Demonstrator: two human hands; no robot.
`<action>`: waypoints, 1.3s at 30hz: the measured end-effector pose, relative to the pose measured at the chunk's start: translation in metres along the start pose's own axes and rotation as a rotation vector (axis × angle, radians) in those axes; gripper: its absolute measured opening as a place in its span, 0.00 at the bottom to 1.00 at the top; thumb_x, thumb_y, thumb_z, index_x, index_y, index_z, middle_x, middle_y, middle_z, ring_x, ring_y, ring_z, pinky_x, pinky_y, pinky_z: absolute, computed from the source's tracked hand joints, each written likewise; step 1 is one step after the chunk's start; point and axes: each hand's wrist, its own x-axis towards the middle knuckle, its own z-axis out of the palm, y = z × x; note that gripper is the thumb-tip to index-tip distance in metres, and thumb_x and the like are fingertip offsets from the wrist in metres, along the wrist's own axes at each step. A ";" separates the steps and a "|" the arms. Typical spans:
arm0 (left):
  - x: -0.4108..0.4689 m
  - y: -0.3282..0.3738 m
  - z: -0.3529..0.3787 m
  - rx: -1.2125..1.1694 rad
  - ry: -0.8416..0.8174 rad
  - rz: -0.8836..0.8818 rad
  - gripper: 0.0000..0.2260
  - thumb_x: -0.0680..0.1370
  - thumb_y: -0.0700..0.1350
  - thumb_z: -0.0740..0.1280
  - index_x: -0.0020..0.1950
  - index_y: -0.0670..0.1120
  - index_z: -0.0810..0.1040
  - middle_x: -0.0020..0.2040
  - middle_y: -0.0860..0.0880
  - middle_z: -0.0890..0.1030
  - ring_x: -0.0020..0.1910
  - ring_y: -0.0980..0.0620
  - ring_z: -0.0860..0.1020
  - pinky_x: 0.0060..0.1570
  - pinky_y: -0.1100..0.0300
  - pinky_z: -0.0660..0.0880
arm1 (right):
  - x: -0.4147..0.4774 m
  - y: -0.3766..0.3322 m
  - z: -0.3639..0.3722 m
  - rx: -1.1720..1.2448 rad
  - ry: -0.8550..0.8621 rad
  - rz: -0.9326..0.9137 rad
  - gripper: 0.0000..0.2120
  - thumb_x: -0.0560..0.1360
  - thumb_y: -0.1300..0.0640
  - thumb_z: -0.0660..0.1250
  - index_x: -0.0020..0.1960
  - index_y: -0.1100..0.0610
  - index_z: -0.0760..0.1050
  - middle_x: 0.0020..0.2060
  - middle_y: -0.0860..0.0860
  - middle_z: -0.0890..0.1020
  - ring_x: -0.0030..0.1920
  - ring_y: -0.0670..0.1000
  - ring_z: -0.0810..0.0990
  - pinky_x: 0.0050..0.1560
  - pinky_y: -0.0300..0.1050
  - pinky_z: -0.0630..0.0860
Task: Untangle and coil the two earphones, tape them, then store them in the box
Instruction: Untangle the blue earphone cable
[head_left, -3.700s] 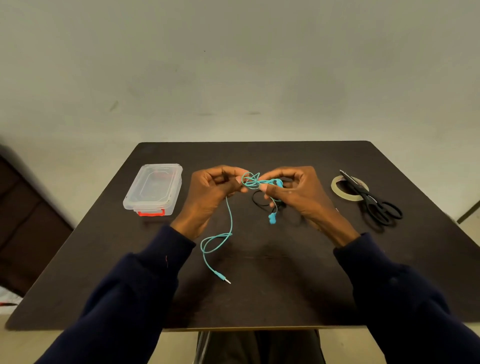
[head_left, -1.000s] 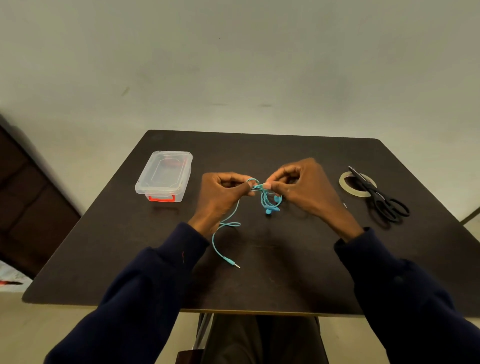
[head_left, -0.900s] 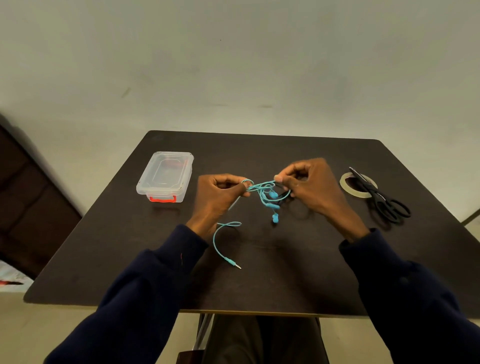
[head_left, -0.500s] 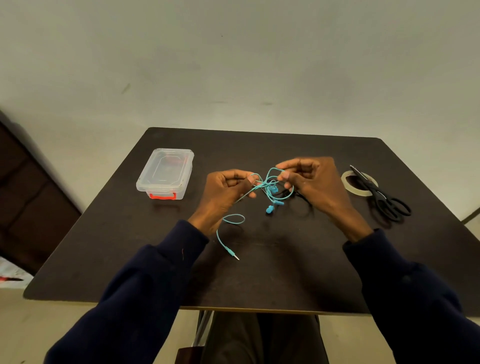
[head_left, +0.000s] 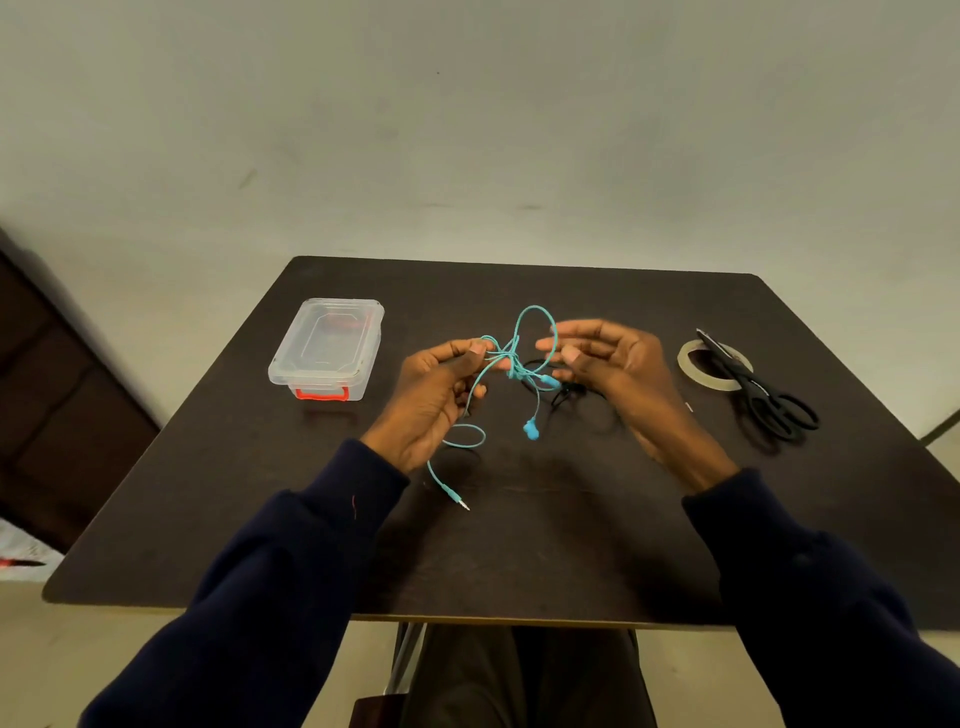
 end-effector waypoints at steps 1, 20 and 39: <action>0.000 0.000 0.000 0.000 -0.005 0.001 0.08 0.81 0.40 0.66 0.58 0.40 0.81 0.47 0.43 0.86 0.35 0.56 0.81 0.35 0.65 0.76 | -0.002 0.002 0.002 -0.034 0.011 -0.019 0.10 0.79 0.66 0.69 0.60 0.65 0.80 0.53 0.57 0.86 0.56 0.57 0.85 0.56 0.49 0.83; -0.003 -0.008 -0.009 0.361 0.118 0.120 0.07 0.81 0.42 0.68 0.53 0.41 0.84 0.42 0.46 0.87 0.39 0.56 0.79 0.39 0.64 0.74 | -0.005 0.016 -0.002 -0.158 -0.047 -0.022 0.05 0.78 0.64 0.70 0.50 0.57 0.83 0.37 0.51 0.85 0.39 0.49 0.84 0.43 0.43 0.83; -0.007 -0.002 -0.005 0.832 0.112 0.441 0.17 0.72 0.65 0.72 0.51 0.55 0.86 0.51 0.58 0.83 0.53 0.61 0.80 0.53 0.60 0.76 | -0.002 0.000 0.010 -0.082 -0.006 0.009 0.08 0.78 0.60 0.71 0.55 0.62 0.83 0.43 0.57 0.87 0.40 0.56 0.87 0.34 0.43 0.84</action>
